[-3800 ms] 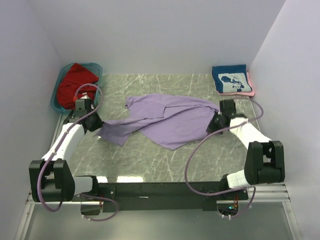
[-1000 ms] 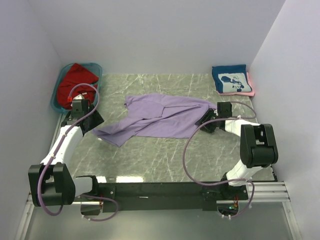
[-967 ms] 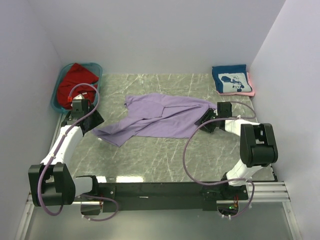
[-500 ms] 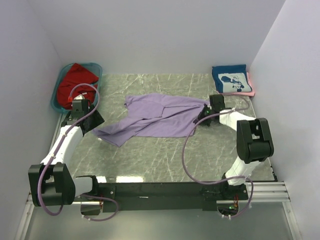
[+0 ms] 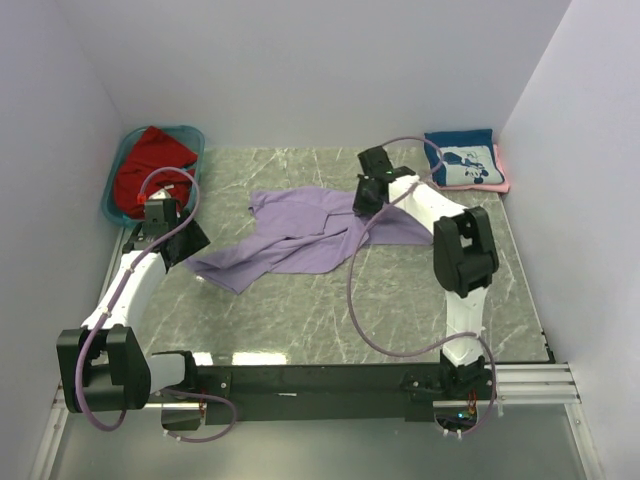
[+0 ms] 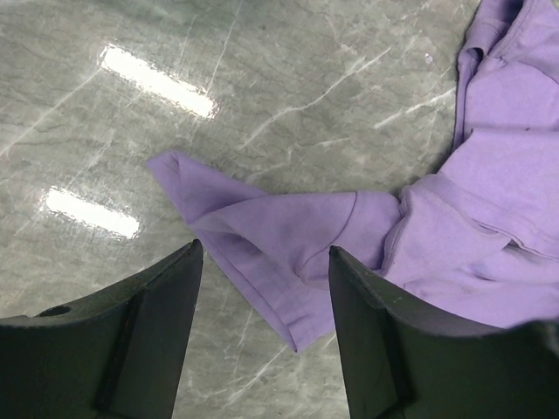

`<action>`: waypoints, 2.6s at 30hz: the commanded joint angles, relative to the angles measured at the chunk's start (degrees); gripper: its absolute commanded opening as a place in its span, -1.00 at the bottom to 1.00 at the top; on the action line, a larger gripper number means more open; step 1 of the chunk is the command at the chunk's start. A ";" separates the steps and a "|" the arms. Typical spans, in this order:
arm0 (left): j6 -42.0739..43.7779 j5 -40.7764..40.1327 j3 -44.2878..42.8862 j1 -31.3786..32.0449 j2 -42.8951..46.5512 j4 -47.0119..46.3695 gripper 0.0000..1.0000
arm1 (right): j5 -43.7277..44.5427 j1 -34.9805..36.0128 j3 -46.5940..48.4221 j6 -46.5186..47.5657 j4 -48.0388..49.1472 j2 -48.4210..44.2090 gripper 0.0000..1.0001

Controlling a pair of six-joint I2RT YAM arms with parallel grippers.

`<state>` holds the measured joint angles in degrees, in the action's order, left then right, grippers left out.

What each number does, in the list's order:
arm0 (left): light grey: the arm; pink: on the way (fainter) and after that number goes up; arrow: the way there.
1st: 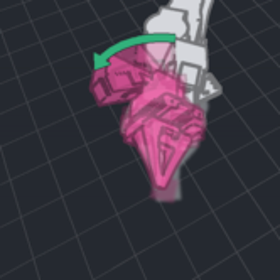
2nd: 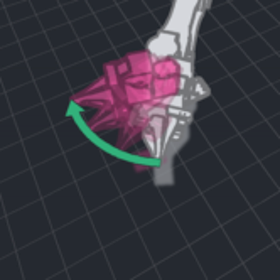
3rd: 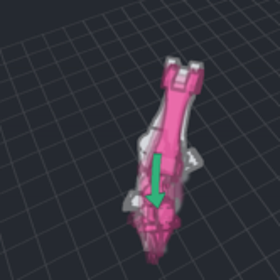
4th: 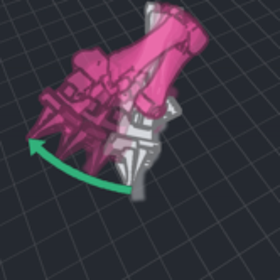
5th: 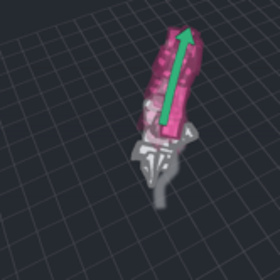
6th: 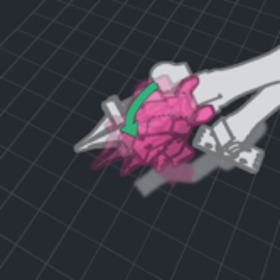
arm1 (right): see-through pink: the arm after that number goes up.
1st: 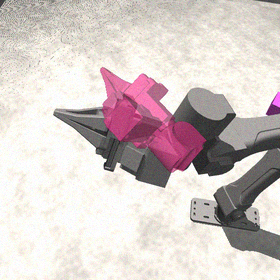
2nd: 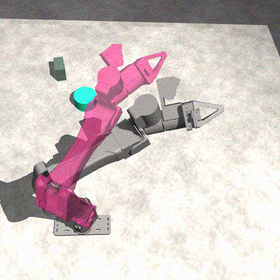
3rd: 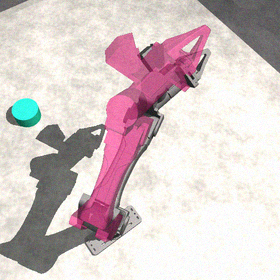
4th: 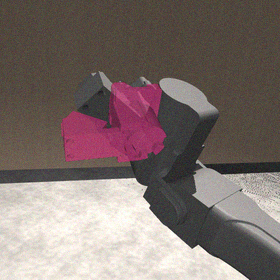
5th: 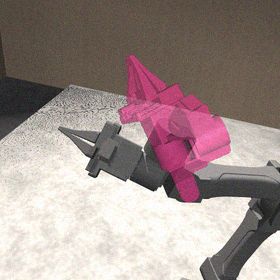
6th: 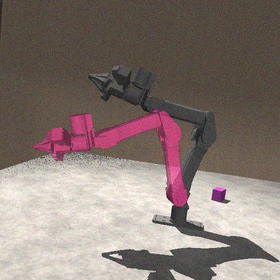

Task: Fold and stack the t-shirts
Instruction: Flatten the tshirt out

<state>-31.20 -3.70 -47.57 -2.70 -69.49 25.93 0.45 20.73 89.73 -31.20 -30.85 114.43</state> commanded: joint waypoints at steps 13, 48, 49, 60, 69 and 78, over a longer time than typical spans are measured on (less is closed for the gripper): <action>0.00 2.65 0.11 -0.20 -0.47 -1.50 0.30 | -14.94 4.58 8.91 4.57 3.41 6.35 0.07; -0.18 2.21 0.11 -0.20 -0.29 -1.41 0.31 | -23.92 -6.14 -41.74 -38.05 56.50 -8.44 0.28; -0.18 2.21 0.11 -0.20 -0.29 -1.50 0.31 | -23.74 -6.14 -41.92 -38.49 57.04 -8.26 0.28; -0.18 2.12 0.11 -0.20 -0.38 -1.41 0.31 | -21.63 -6.75 -41.22 -39.81 56.96 -7.03 0.25; -0.18 2.03 0.20 -0.29 -0.38 -1.41 0.31 | -19.70 -7.64 -43.85 -42.89 59.07 -6.50 0.22; -0.18 2.03 0.20 -0.20 -0.47 -1.41 0.31 | -18.91 -7.72 -44.82 -43.59 61.79 -5.54 0.22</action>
<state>-31.18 -1.61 -47.57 -2.70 -70.02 25.93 -20.49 13.34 45.32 -74.52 28.62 107.50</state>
